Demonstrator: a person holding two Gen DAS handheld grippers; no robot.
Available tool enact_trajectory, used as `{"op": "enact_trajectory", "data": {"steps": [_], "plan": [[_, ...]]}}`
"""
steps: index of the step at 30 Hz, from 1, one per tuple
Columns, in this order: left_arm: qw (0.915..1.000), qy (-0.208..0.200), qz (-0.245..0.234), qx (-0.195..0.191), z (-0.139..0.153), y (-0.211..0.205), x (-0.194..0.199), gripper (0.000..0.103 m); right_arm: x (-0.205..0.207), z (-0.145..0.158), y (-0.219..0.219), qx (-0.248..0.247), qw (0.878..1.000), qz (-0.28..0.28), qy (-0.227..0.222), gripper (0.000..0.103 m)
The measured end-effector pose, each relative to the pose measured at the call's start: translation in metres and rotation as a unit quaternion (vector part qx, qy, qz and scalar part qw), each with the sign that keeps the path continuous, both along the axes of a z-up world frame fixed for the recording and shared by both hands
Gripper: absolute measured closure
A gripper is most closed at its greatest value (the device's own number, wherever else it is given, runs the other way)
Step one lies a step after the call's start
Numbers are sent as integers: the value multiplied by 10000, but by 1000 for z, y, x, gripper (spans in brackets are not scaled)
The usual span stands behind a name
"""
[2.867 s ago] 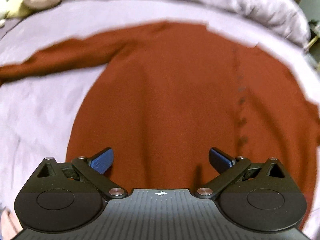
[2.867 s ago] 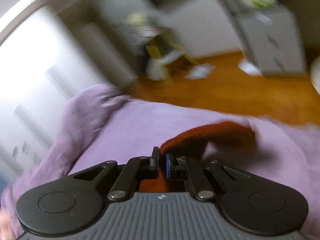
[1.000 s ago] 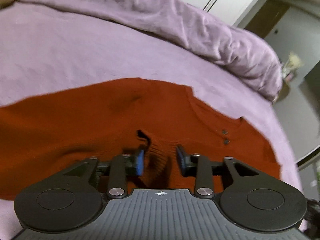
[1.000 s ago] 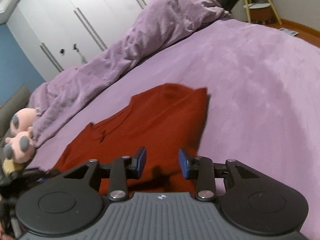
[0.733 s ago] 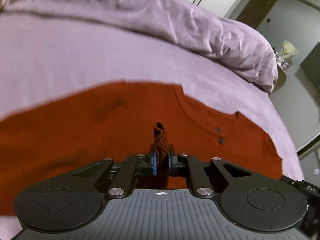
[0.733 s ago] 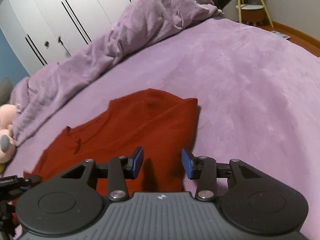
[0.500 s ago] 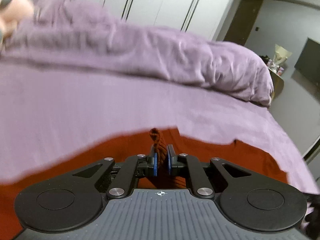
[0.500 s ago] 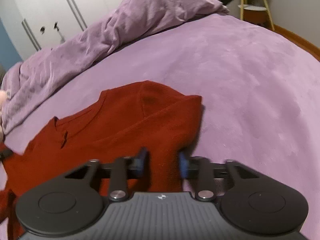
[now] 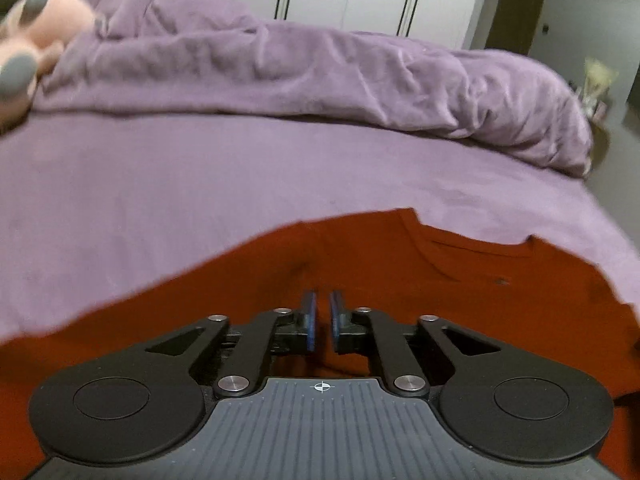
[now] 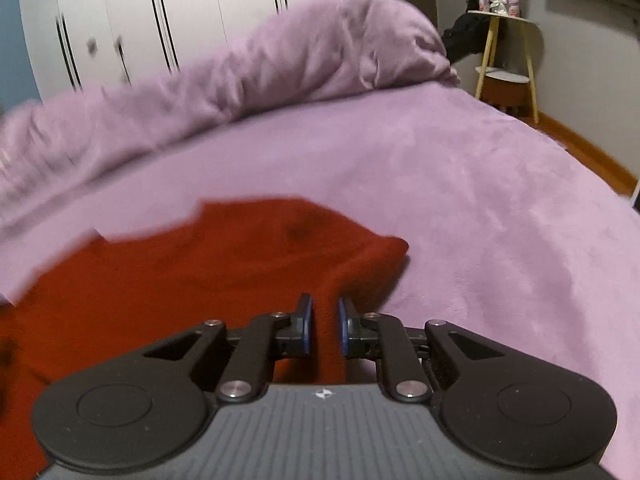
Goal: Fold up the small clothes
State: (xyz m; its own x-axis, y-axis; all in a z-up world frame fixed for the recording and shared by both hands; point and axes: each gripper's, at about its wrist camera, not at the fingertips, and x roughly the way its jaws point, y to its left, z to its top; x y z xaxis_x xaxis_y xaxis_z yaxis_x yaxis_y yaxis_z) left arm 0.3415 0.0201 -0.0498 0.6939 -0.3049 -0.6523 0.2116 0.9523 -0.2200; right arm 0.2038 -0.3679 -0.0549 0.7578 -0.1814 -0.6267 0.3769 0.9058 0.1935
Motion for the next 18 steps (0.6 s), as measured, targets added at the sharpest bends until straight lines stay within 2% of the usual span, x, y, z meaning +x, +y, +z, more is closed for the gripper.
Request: {"op": "enact_trajectory", "data": {"steps": [2,4,7,9,11,13,15,16,18], "plan": [[9997,17,-88,-225,2,2,-10,83,-18,6,6,350,9989,254,-193,88],[9992,76,-197,-353,1,-3,-16,75,-28,6,16,290,9985,384,-244,87],[9987,116,-341,-358,0,-16,-21,72,-31,1,27,301,9983,462,-165,88],[9985,141,-436,-290,-3,-23,-20,70,-35,2,36,408,9972,566,-286,88],[9986,271,-394,-245,-9,-27,-18,69,-37,-2,43,592,9960,641,-206,88],[9981,462,-293,-267,-15,-27,-16,69,-36,-10,43,739,9961,471,-104,88],[9979,547,-239,-262,-20,-27,-16,69,-44,-18,35,1398,9899,202,-94,87],[9978,570,-229,-231,-22,-27,-16,68,-53,-23,29,1928,9810,59,-201,81],[9980,567,-236,-165,-26,-29,-15,64,-64,-30,23,2441,9691,-104,-331,71]]}}
